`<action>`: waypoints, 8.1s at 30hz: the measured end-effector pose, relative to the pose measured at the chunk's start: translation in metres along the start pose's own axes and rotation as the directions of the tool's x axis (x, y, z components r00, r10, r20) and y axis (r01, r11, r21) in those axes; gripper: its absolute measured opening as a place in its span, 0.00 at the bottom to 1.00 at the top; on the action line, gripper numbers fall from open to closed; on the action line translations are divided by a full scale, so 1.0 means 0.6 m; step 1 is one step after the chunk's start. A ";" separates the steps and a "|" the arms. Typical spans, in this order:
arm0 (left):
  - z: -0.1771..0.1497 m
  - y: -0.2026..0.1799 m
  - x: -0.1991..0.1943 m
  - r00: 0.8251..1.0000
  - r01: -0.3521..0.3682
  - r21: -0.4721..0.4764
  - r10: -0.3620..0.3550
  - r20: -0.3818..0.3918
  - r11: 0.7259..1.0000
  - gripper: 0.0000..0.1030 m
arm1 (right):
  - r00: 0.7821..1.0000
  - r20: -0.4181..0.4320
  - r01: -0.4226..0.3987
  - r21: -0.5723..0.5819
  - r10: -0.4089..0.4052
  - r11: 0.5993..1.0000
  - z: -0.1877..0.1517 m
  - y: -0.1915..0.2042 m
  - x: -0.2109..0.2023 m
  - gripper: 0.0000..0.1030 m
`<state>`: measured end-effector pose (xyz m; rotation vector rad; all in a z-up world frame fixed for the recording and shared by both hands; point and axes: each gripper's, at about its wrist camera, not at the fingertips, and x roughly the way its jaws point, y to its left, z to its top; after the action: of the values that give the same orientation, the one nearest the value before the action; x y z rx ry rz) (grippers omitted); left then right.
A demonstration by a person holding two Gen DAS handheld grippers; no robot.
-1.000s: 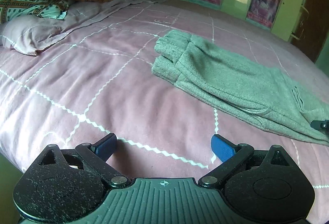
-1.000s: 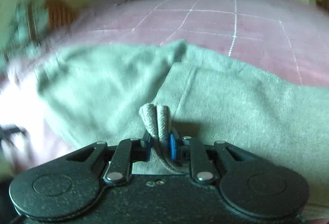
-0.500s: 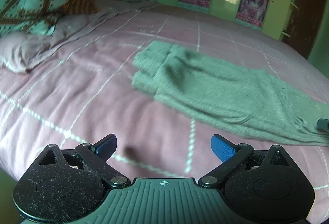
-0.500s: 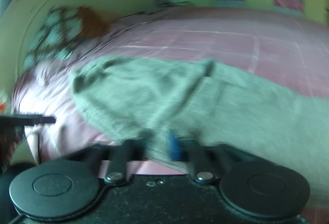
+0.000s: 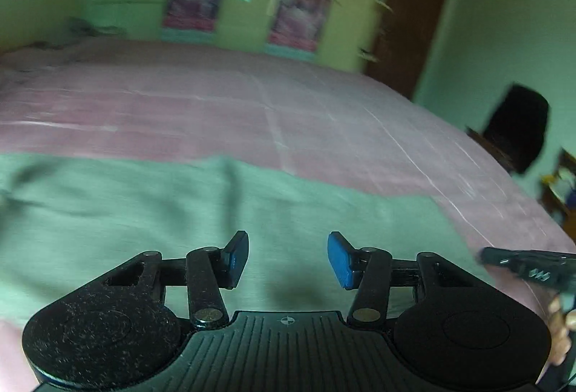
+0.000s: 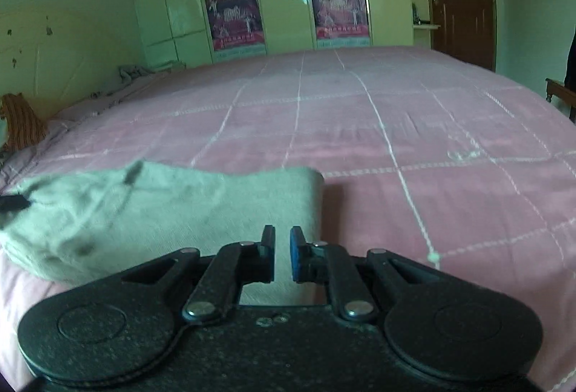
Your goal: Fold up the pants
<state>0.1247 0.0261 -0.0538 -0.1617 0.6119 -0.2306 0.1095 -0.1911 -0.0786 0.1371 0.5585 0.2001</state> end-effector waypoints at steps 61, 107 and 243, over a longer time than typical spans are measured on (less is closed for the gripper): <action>-0.051 0.025 0.016 0.991 -0.105 0.005 0.105 -0.081 0.994 0.78 | 0.989 -0.149 0.020 0.013 -0.017 1.000 -0.043 -0.019 0.046 0.41; -0.123 0.524 0.016 0.983 0.121 -0.787 0.037 0.180 0.605 0.23 | 0.991 0.013 0.131 0.096 -0.132 0.987 -0.036 -0.112 0.019 0.59; -0.029 0.119 -0.058 0.988 -0.151 -0.064 0.152 0.012 0.986 0.84 | 0.980 -0.052 -0.156 0.415 0.194 0.896 -0.041 -0.015 0.064 0.36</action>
<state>0.0985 0.1025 -0.0644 -0.1768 0.6121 -0.0624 0.1294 -0.1890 -0.1208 0.5925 0.6762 0.2641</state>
